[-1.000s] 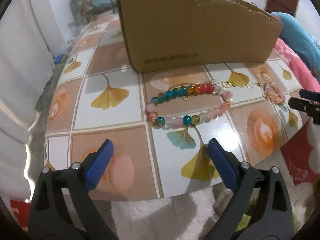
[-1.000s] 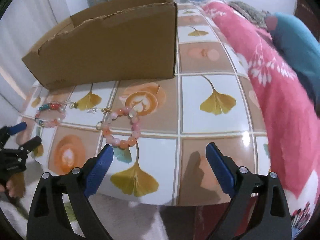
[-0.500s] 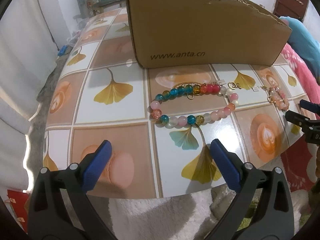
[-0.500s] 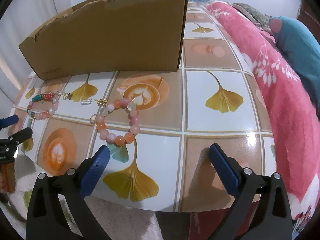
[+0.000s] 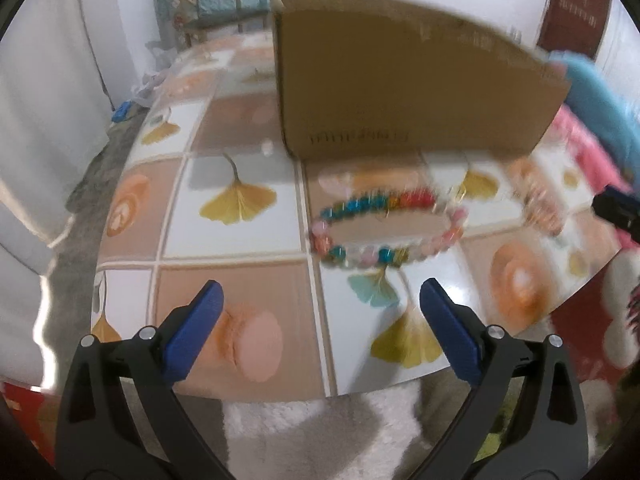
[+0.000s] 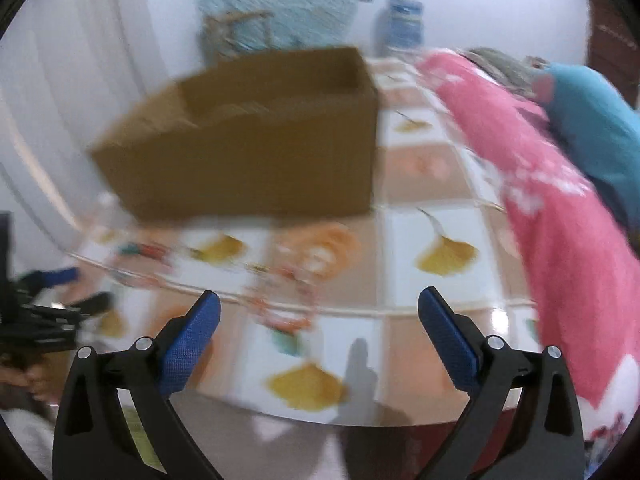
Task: Organize jewelry
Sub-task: 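Move the left tool toward the multicolour bead bracelet and open it, then close the left tool on the multicolour bead bracelet and lift it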
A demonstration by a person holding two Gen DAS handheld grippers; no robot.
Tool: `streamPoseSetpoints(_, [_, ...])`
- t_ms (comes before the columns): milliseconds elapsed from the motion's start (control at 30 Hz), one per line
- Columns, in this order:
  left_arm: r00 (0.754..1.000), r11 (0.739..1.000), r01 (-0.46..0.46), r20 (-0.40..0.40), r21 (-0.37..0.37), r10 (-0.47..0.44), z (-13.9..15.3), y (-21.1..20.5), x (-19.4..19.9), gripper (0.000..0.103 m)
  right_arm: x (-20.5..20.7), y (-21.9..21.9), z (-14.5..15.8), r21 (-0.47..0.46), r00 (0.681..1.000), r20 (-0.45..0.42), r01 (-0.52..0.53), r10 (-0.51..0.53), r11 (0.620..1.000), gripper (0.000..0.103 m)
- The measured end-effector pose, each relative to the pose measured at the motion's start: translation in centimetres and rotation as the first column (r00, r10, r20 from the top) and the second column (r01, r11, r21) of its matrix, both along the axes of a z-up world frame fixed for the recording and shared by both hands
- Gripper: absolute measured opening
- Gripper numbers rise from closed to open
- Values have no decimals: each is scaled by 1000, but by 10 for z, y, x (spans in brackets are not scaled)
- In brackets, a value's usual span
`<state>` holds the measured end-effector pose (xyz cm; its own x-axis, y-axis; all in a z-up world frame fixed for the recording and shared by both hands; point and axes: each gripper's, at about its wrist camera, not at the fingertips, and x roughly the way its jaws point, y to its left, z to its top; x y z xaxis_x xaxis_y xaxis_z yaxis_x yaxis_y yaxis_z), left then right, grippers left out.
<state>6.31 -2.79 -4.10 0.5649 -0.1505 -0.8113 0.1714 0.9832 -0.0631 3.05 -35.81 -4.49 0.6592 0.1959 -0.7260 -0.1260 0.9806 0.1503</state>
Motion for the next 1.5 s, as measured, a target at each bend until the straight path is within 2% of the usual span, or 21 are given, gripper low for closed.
streamPoseSetpoints(100, [998, 997, -23, 49, -68, 26, 12, 11, 0, 89, 3, 19, 4, 103, 997, 9, -80, 80, 991, 96])
streamPoseSetpoints(133, [998, 996, -27, 54, -83, 32, 14, 14, 2, 78, 7, 29, 2, 131, 994, 3, -109, 110, 985, 94])
streamPoseSetpoints(167, [998, 995, -26, 50, -98, 31, 15, 15, 5, 72, 10, 37, 0, 147, 991, -6, -128, 131, 981, 87])
streamPoseSetpoints(200, [999, 994, -22, 45, -106, 27, 15, 15, 7, 70, 14, 44, -1, 160, 989, -14, -142, 146, 977, 84])
streamPoseSetpoints(267, [999, 992, -4, 32, -129, 9, 13, 14, 12, 58, 23, 58, -7, 191, 984, -42, -164, 175, 968, 72])
streamPoseSetpoints(300, [1000, 990, 8, 24, -140, -5, 11, 13, 15, 55, 27, 63, -10, 203, 981, -56, -170, 185, 964, 70])
streamPoseSetpoints(367, [1000, 989, 23, 17, -145, -21, 10, 11, 20, 50, 35, 73, -17, 221, 976, -85, -176, 199, 959, 58])
streamPoseSetpoints(533, [999, 991, 34, -4, -128, -35, 5, 8, 25, 36, 45, 89, -29, 211, 966, -145, -183, 216, 960, 42])
streamPoseSetpoints(667, [999, 993, 36, -36, -111, -40, 0, 7, 30, 30, 51, 96, -37, 204, 958, -185, -181, 219, 962, 34])
streamPoseSetpoints(800, [997, 993, 30, -67, -114, -38, -4, 10, 34, 28, 55, 102, -40, 195, 955, -203, -178, 218, 964, 29])
streamPoseSetpoints(1067, [997, 995, 25, -76, -101, -33, -4, 8, 42, 28, 61, 111, -44, 167, 951, -214, -188, 222, 968, 19])
streamPoseSetpoints(1233, [997, 997, 26, -75, -76, -31, -4, 4, 44, 20, 63, 118, -44, 129, 951, -208, -205, 228, 970, 12])
streamPoseSetpoints(1500, [994, 996, 61, -82, -59, -66, -4, -4, 44, 18, 62, 131, -45, 78, 948, -209, -229, 240, 970, 11])
